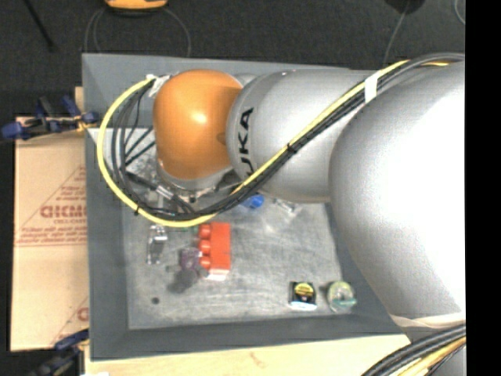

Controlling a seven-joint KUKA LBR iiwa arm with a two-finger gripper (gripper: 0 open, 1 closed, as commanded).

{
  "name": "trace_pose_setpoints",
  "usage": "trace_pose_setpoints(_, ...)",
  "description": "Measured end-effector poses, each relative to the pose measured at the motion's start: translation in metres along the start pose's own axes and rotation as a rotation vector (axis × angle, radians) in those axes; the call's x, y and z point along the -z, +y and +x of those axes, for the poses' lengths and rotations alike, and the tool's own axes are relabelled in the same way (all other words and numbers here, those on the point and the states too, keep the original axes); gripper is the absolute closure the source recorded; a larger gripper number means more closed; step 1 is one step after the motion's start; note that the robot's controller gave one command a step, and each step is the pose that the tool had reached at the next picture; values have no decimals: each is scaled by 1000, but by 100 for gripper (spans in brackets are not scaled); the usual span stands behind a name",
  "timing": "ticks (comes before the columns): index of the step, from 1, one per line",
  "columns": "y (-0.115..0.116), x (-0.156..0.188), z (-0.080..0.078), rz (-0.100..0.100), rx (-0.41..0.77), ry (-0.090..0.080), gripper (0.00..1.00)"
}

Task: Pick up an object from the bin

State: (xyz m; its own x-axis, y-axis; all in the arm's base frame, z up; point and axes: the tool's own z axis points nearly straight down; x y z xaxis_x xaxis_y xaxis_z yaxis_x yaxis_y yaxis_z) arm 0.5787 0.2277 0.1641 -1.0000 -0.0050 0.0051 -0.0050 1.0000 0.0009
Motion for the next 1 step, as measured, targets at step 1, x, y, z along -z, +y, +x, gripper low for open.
trace_pose_setpoints(1, -49, -58, 22, 4, 189, -2, 0)
